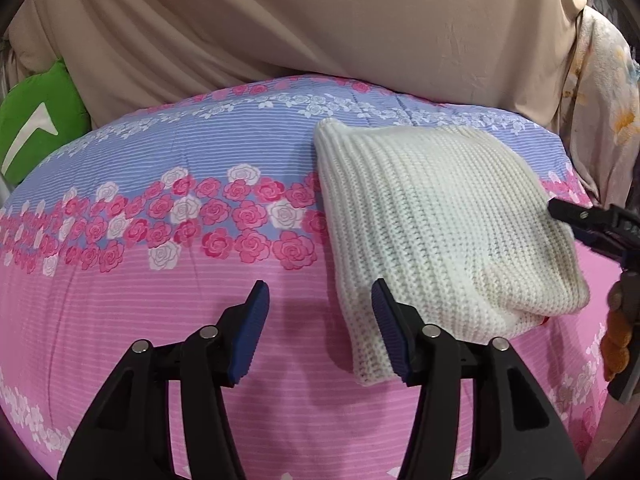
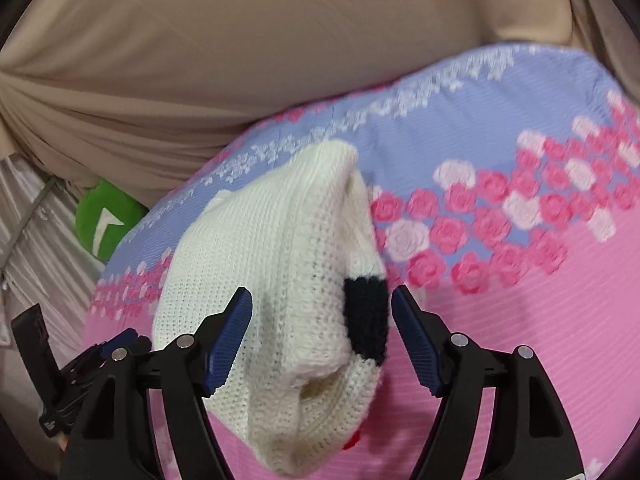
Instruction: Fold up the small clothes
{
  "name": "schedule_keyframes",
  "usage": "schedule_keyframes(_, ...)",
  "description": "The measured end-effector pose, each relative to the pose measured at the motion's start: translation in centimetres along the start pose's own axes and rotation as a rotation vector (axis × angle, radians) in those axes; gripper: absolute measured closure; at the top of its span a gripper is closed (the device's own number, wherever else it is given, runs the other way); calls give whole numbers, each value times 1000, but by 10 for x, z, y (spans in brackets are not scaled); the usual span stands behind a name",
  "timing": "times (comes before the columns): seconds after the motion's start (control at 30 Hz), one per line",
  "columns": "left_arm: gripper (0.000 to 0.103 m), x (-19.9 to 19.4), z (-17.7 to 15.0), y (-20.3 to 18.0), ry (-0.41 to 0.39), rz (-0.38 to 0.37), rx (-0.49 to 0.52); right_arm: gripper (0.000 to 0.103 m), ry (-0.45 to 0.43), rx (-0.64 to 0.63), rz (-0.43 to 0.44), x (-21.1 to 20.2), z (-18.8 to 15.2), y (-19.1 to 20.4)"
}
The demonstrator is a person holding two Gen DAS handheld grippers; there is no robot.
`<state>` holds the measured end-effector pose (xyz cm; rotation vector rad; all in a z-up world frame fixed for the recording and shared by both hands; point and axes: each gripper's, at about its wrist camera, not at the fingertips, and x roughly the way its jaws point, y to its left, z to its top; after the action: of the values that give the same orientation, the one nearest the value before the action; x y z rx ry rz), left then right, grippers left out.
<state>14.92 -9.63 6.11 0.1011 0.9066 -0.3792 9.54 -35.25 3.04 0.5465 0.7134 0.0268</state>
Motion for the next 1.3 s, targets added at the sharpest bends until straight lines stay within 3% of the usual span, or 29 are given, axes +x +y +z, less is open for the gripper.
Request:
schedule_keyframes(0.13,44,-2,12,-8,-18,-44,1,29,59,13,14,22,8,2)
schedule_keyframes(0.17,44,-1,17,-11,-17,-54,3,35,79,-1,7,28,11,6)
schedule_keyframes(0.2,44,0,21,-13,-18,-57,3,67,91,-25,6,32,14,14)
schedule_keyframes(0.23,44,-1,24,-14,-24,-58,5,78,99,-53,6,31,17,23)
schedule_keyframes(0.37,44,-15,39,-19,-81,-70,5,82,-33,-129,221,-23,28,65)
schedule_keyframes(0.43,44,-17,43,-20,-94,-65,10,82,-85,-131,273,-39,28,68)
schedule_keyframes(0.47,44,-14,43,-22,-90,-60,14,82,-80,-131,239,-32,24,62)
schedule_keyframes(0.6,44,24,33,-32,4,-39,39,78,88,-130,-87,42,0,20)
schedule_keyframes(0.73,41,35,26,-28,28,-56,15,67,-6,-98,-10,6,-3,19)
schedule_keyframes(0.8,32,27,30,-21,15,-86,-8,42,-55,-105,-19,-16,-5,19)
schedule_keyframes(0.87,13,21,34,-12,10,-149,-44,36,-63,-73,-22,-26,-9,11)
schedule_keyframes(0.97,10,30,38,-2,38,-189,-86,36,7,-4,10,-10,-16,-10)
schedule_keyframes(1.1,9,78,33,0,178,-310,-157,32,99,79,89,25,-28,-19)
schedule_keyframes(1.2,9,96,30,7,216,-427,-252,28,111,100,103,41,-28,-18)
schedule_keyframes(1.27,25,96,32,6,207,-459,-253,31,99,102,100,46,-24,-14)
schedule_keyframes(1.3,30,93,34,5,199,-456,-250,38,100,103,101,48,-22,-12)
